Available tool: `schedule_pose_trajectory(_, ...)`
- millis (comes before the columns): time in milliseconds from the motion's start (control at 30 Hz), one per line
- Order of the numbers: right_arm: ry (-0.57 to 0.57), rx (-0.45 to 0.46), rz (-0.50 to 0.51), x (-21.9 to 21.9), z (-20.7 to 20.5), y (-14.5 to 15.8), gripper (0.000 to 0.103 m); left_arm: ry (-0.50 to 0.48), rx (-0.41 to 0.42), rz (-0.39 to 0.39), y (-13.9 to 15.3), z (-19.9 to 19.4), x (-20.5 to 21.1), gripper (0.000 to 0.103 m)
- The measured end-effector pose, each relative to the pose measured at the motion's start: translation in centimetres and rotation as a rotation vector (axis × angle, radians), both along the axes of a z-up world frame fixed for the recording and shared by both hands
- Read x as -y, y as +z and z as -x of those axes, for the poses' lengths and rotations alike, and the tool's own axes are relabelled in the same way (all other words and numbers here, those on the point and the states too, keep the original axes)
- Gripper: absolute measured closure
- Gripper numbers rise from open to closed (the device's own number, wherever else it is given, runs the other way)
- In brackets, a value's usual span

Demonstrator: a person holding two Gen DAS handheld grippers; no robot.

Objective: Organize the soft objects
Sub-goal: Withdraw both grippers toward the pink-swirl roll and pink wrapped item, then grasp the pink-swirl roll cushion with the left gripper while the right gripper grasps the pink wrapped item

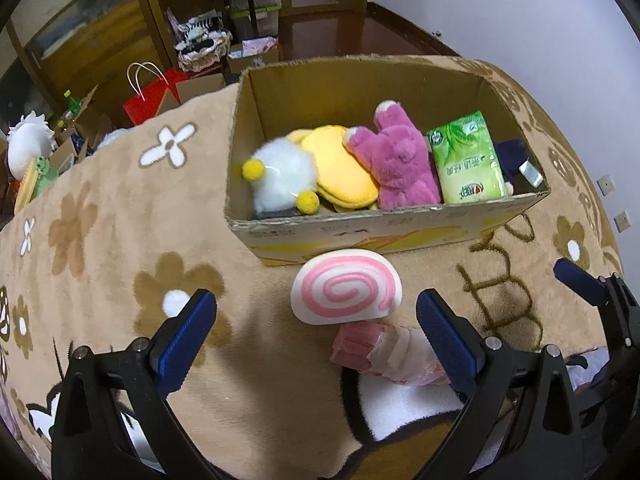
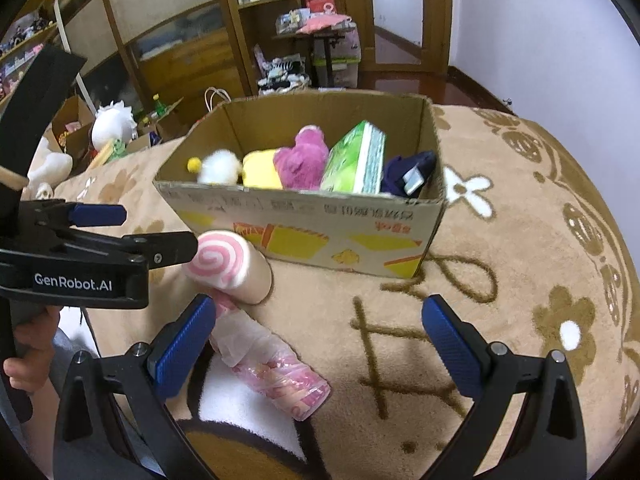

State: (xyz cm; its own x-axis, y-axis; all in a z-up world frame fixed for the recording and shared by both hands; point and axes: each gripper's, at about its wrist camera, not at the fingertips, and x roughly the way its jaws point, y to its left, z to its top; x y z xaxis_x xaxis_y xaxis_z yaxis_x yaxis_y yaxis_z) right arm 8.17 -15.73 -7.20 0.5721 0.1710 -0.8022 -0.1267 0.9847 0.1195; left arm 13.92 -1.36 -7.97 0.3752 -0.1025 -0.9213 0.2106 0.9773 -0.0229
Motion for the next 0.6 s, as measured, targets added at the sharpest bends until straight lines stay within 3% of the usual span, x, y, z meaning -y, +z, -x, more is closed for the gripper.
schedule_pose_trajectory(600, 0.044, -0.123, -0.015, -1.7, -1.5, -4.0, 0.0, -0.028, -0.146, 0.043, -4.6, -2.5, 1.7, 0.004)
